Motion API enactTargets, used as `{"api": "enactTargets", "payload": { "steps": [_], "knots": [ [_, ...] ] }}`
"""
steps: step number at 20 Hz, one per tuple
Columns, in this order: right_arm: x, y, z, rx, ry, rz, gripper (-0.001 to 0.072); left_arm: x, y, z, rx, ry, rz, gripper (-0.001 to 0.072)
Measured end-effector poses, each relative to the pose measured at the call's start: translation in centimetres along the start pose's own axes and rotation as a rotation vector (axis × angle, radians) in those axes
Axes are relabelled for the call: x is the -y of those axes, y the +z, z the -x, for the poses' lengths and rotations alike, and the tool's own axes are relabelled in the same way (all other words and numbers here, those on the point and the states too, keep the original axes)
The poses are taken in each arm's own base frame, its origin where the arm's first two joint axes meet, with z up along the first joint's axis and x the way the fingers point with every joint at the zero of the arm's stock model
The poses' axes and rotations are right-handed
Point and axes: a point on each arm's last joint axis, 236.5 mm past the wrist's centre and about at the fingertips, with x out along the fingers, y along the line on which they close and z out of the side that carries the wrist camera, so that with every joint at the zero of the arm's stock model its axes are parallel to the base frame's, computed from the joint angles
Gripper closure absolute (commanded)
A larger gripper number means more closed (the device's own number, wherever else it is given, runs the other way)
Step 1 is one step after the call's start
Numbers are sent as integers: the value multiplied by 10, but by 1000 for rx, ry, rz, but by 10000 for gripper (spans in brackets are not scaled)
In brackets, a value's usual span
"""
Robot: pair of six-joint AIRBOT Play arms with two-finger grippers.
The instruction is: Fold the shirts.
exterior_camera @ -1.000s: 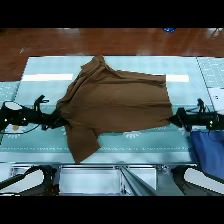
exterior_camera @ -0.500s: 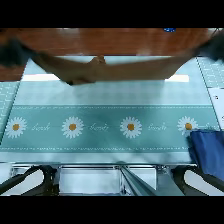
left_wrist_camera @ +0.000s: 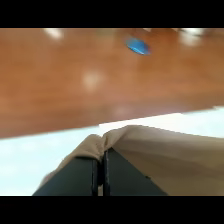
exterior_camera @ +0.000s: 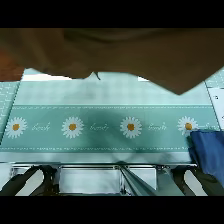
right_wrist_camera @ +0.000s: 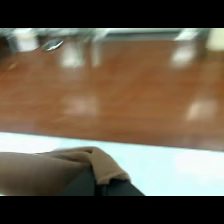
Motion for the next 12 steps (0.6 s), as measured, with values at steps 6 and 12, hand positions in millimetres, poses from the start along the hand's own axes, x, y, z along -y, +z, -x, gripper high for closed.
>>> {"api": "enactTargets", "payload": {
  "steps": [6,12],
  "knots": [
    [-8,-19,57,-8,-94,44,687,27,8,98,129,101,-126,684],
    [2,-76,35,-212,-81,-27,687,-6,-37,82,-35,187,-142,683]
  ]
}}
